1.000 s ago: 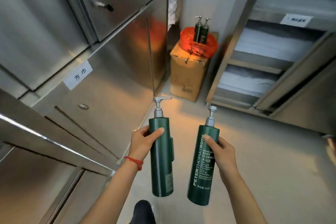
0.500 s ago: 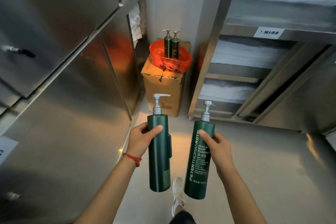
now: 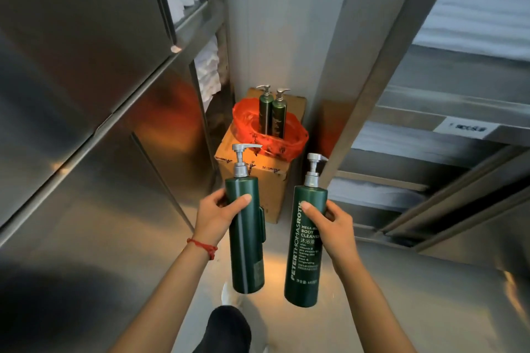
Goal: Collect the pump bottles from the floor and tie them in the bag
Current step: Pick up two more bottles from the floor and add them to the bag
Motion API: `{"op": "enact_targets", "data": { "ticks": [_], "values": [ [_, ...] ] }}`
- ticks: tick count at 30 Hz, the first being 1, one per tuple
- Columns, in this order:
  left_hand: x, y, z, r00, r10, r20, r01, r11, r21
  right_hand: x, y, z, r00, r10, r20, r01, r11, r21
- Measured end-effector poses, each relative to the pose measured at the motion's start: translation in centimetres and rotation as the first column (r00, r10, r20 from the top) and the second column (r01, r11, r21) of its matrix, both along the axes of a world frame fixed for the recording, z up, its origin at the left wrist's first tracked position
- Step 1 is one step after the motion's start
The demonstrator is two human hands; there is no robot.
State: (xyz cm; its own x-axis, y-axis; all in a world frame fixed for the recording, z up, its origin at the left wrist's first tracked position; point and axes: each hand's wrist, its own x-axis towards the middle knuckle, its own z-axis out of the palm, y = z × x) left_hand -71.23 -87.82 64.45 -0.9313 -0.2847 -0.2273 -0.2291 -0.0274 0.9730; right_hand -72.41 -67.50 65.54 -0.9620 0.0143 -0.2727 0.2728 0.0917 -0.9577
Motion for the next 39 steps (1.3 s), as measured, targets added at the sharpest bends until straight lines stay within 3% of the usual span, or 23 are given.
{"op": "enact_targets", "data": {
  "ticks": [14,20,31,39],
  "values": [
    [-23.7,-7.2,-1.5,0.999,-0.036,-0.018,0.035,0.999,-0.041,-20.8,-7.2,-1.6,0.986,-0.169,-0.009,0.169,0.986,0.014],
    [-31.5,-7.8,-2.6,0.999,-0.017,-0.036,0.016,0.999,-0.051,-28.3,-7.5,-2.7,0.986,-0.169,-0.012,0.169,0.986,0.010],
    [-41.4,-8.4,-5.6,0.996,0.087,-0.003,-0.088,0.996,-0.024,-38.9,-7.5,-5.5,0.973,-0.229,-0.009,0.229,0.968,0.105],
    [-46.3,-10.1,-9.3,0.997,0.074,0.030,-0.075,0.997,0.026,-42.0,-8.8,-8.4,0.924,-0.383,-0.001,0.378,0.909,0.174]
  ]
}}
